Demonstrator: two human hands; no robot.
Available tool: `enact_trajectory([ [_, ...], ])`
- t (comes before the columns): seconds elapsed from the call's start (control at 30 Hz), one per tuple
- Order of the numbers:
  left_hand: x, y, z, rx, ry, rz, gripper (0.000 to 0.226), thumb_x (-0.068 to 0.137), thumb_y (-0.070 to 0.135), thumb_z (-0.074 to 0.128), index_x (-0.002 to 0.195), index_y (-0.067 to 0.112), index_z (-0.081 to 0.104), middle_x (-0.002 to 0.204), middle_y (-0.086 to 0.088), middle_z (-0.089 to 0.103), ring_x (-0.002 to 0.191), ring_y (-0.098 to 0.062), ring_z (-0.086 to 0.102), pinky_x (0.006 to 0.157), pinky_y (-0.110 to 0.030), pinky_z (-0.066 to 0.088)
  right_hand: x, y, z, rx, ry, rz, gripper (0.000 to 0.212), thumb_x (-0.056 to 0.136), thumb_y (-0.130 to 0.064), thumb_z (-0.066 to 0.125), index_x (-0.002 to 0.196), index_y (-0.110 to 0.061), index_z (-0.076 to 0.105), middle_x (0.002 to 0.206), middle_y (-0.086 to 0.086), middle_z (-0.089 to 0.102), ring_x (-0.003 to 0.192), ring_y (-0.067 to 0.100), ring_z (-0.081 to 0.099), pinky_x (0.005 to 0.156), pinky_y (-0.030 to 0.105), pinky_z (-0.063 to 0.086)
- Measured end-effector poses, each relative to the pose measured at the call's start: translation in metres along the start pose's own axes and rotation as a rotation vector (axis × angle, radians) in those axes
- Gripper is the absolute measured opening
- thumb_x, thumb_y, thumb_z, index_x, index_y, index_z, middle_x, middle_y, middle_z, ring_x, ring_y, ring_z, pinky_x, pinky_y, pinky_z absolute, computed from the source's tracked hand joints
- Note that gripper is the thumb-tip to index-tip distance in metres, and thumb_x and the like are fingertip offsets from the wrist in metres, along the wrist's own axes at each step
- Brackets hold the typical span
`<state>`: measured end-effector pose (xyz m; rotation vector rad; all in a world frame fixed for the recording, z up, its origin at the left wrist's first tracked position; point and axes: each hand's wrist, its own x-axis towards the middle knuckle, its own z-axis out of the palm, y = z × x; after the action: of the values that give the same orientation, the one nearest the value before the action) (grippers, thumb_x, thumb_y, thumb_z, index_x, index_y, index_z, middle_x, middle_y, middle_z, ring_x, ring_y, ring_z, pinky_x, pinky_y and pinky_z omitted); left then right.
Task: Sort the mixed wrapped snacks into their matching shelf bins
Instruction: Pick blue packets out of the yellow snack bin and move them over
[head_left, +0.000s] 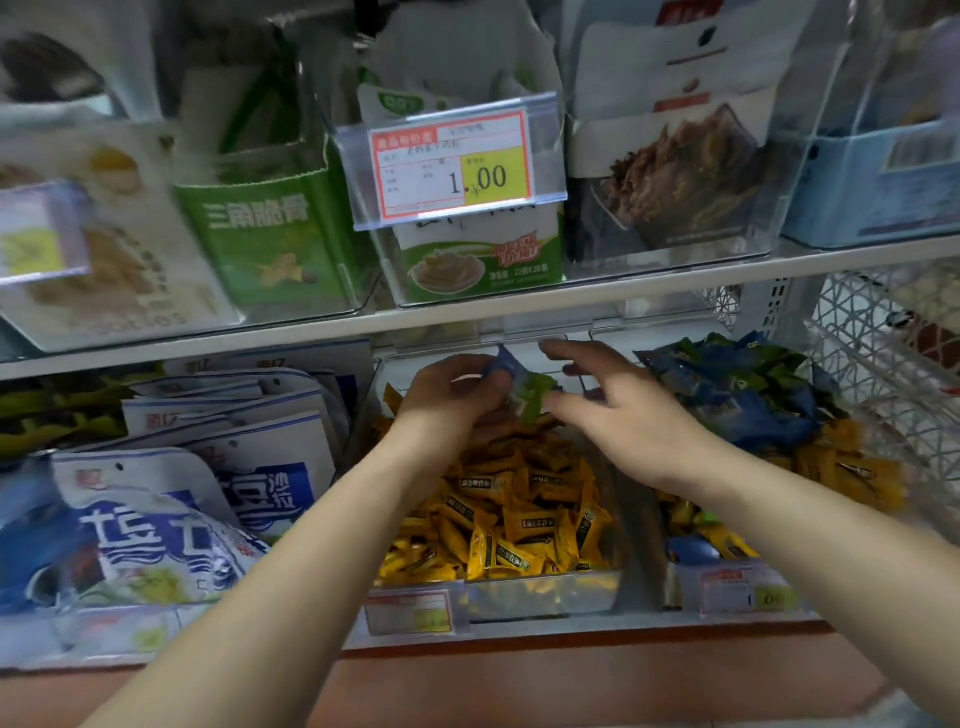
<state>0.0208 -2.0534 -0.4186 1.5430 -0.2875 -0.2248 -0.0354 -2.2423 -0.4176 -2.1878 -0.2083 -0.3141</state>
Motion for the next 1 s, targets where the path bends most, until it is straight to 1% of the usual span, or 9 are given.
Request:
enact_trajectory([
  [0.17, -0.034, 0.008, 0.013, -0.104, 0.099, 0.07, 0.032, 0.087, 0.03, 0.072, 0.113, 0.013, 0.068, 0.1, -0.006, 0.076, 0.09, -0.023, 0.074, 0.071, -0.028, 0.058, -0.012, -0.034, 0.016, 0.221, 0.027, 0.005, 0.012, 0.092, -0.031, 0.064, 0.102, -0.025, 0.069, 0.096, -0.009, 0.073, 0.089, 0.002, 0.065, 0.082, 0.027, 0.051],
  [0.3, -0.058, 0.011, 0.024, 0.04, 0.174, 0.135, 0.03, 0.075, 0.047, 0.076, 0.098, 0.029, 0.073, 0.097, 0.008, 0.076, 0.094, -0.009, 0.071, 0.081, -0.026, 0.057, -0.038, -0.039, 0.015, 0.432, 0.029, 0.09, 0.011, 0.095, -0.02, 0.063, 0.105, -0.022, 0.068, 0.098, -0.001, 0.074, 0.095, 0.014, 0.069, 0.082, 0.035, 0.058],
  [0.37, -0.067, 0.01, 0.034, 0.071, 0.145, 0.165, 0.02, 0.082, 0.037, 0.077, 0.1, 0.029, 0.072, 0.096, 0.015, 0.075, 0.091, -0.001, 0.07, 0.075, -0.017, 0.054, -0.05, -0.038, 0.012, 0.518, 0.055, 0.16, 0.015, 0.094, -0.02, 0.064, 0.106, -0.028, 0.063, 0.1, -0.003, 0.071, 0.094, 0.015, 0.07, 0.074, 0.039, 0.061],
  [0.5, -0.076, 0.011, 0.054, 0.015, 0.108, 0.241, 0.02, 0.084, 0.016, 0.078, 0.103, 0.016, 0.071, 0.093, 0.005, 0.076, 0.086, -0.008, 0.072, 0.065, -0.016, 0.053, -0.065, -0.032, -0.002, 0.632, 0.091, 0.21, 0.01, 0.095, -0.032, 0.061, 0.104, -0.035, 0.063, 0.092, -0.019, 0.067, 0.089, 0.001, 0.067, 0.064, 0.044, 0.062],
  [0.63, -0.075, 0.008, 0.065, 0.079, -0.068, 0.225, 0.021, 0.087, 0.012, 0.074, 0.105, 0.023, 0.075, 0.096, 0.007, 0.076, 0.087, -0.009, 0.071, 0.066, -0.018, 0.053, -0.071, -0.019, -0.025, 0.453, 0.172, 0.159, 0.01, 0.097, -0.039, 0.055, 0.099, -0.038, 0.065, 0.094, -0.007, 0.066, 0.083, 0.01, 0.067, 0.058, 0.037, 0.06],
  [0.7, -0.07, 0.002, 0.061, 0.171, -0.06, 0.211, 0.021, 0.09, 0.018, 0.07, 0.104, 0.034, 0.073, 0.099, 0.017, 0.074, 0.09, -0.005, 0.069, 0.064, -0.018, 0.053, -0.07, -0.005, -0.045, 0.328, 0.188, 0.154, 0.008, 0.096, -0.041, 0.056, 0.096, -0.04, 0.064, 0.095, -0.013, 0.066, 0.081, 0.009, 0.067, 0.059, 0.036, 0.06],
  [0.8, -0.058, -0.012, 0.051, 0.502, -0.009, 0.254, 0.013, 0.091, 0.029, 0.068, 0.099, 0.039, 0.07, 0.094, 0.03, 0.067, 0.092, 0.011, 0.062, 0.073, -0.009, 0.049, -0.06, 0.024, -0.079, -0.089, 0.234, 0.141, 0.015, 0.094, -0.046, 0.056, 0.106, -0.038, 0.059, 0.104, -0.019, 0.065, 0.092, 0.011, 0.065, 0.077, 0.035, 0.054],
  [0.9, -0.049, -0.024, 0.046, 0.711, -0.05, 0.249, 0.011, 0.091, 0.029, 0.065, 0.099, 0.035, 0.069, 0.095, 0.024, 0.065, 0.09, 0.013, 0.058, 0.068, -0.001, 0.04, -0.045, 0.051, -0.104, -0.41, 0.319, 0.13, 0.029, 0.092, -0.042, 0.061, 0.118, -0.029, 0.057, 0.113, 0.0, 0.068, 0.103, 0.024, 0.063, 0.079, 0.029, 0.045],
  [1.0, -0.04, -0.028, 0.038, 0.892, -0.067, 0.239, 0.011, 0.089, 0.032, 0.063, 0.1, 0.036, 0.065, 0.098, 0.019, 0.065, 0.09, 0.002, 0.059, 0.074, -0.015, 0.048, -0.032, 0.07, -0.112, -0.563, 0.277, 0.106, 0.037, 0.094, -0.036, 0.059, 0.129, -0.025, 0.051, 0.124, 0.011, 0.06, 0.107, 0.034, 0.059, 0.087, 0.039, 0.05],
])
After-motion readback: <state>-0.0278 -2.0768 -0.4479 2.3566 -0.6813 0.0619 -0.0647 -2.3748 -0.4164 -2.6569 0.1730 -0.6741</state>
